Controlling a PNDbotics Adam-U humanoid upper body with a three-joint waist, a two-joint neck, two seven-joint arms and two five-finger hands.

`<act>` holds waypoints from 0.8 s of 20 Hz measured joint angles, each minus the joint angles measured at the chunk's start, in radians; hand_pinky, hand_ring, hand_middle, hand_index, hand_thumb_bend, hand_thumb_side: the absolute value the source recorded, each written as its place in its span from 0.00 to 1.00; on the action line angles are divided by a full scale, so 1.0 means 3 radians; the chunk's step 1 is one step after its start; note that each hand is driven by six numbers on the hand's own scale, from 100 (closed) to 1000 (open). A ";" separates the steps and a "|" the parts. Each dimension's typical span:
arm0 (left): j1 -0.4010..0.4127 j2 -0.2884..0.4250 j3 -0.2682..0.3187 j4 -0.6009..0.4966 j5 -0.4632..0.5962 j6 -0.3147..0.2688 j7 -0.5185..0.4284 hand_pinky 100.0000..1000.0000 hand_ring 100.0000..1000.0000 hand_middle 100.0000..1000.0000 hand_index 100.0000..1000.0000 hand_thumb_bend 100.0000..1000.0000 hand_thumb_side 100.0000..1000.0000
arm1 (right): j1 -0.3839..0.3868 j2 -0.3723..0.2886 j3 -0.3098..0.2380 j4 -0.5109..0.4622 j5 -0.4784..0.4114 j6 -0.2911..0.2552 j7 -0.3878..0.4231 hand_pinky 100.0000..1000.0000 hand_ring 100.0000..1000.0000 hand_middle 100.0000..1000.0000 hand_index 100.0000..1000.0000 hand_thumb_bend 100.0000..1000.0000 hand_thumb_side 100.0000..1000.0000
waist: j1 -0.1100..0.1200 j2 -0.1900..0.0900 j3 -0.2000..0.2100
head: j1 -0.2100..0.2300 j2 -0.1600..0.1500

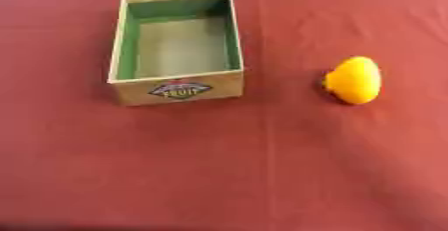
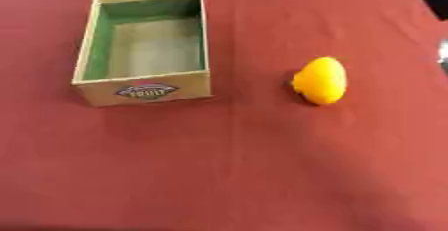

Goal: Pick up objects on the table and place them in the box.

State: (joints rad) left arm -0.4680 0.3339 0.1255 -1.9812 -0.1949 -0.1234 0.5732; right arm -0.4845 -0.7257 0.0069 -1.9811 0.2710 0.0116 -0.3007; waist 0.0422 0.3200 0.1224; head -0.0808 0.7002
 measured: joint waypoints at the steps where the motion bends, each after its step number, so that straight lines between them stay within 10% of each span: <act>1: 0.0000 0.0000 0.0000 0.0000 0.0000 0.0000 0.0000 0.56 0.56 0.66 0.81 0.04 0.91 | 0.0000 0.0000 0.0000 0.0000 0.0000 0.0000 0.0001 0.77 0.76 0.67 0.93 0.00 0.83 | 0.0000 0.0000 0.0000 | 0.0000 0.0000; 16: 0.0000 0.0000 -0.0002 0.0000 0.0000 0.0003 -0.0008 0.56 0.56 0.66 0.81 0.04 0.91 | -0.0156 -0.0249 0.0127 0.0000 0.0185 0.0224 0.0221 0.77 0.78 0.73 0.96 0.00 0.91 | -0.0004 -0.0037 -0.0003 | -0.0020 0.0061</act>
State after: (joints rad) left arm -0.4679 0.3339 0.1250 -1.9812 -0.1949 -0.1225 0.5709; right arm -0.5314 -0.8004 0.0451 -1.9811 0.3266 0.0787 -0.2343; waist 0.0409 0.3089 0.1216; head -0.0870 0.7186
